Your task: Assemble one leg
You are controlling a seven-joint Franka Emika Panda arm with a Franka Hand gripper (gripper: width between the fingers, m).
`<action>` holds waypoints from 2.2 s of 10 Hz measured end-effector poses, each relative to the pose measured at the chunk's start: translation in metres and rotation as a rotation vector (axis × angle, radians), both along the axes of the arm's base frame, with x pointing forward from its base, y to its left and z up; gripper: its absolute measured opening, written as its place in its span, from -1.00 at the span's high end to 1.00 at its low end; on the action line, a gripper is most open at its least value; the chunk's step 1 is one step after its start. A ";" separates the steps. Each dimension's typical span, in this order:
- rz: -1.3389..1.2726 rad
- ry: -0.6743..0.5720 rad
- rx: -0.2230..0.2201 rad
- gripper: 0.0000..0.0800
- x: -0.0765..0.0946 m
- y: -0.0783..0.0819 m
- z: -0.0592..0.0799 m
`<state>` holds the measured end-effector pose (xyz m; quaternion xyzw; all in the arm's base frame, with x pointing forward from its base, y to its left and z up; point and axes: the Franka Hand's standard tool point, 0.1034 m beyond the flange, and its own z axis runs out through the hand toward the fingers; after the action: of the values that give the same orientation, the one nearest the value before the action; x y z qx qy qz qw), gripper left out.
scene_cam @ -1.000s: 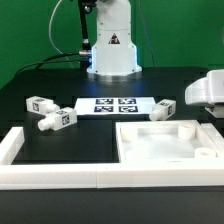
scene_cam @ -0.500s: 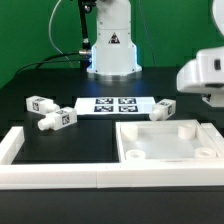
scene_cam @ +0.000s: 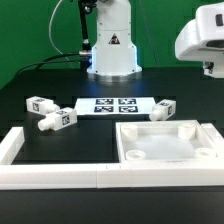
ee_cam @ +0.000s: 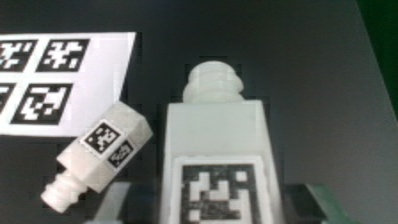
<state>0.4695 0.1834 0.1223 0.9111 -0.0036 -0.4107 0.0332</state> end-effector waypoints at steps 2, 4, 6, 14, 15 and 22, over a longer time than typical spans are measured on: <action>0.002 -0.099 0.046 0.29 0.035 -0.009 0.021; -0.003 -0.270 0.103 0.29 0.080 -0.026 0.077; -0.013 -0.443 0.125 0.29 0.095 -0.025 0.084; 0.069 -1.161 0.207 0.29 0.150 -0.063 0.049; 0.062 -1.206 0.210 0.29 0.149 -0.062 0.048; 0.179 -1.370 0.181 0.29 0.167 -0.097 0.013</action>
Offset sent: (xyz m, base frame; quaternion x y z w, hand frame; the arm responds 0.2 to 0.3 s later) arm 0.0797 -0.0363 0.0837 0.0798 0.1540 -0.0101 0.9848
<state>0.6361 0.0866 0.1350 0.9610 0.0854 0.2623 -0.0188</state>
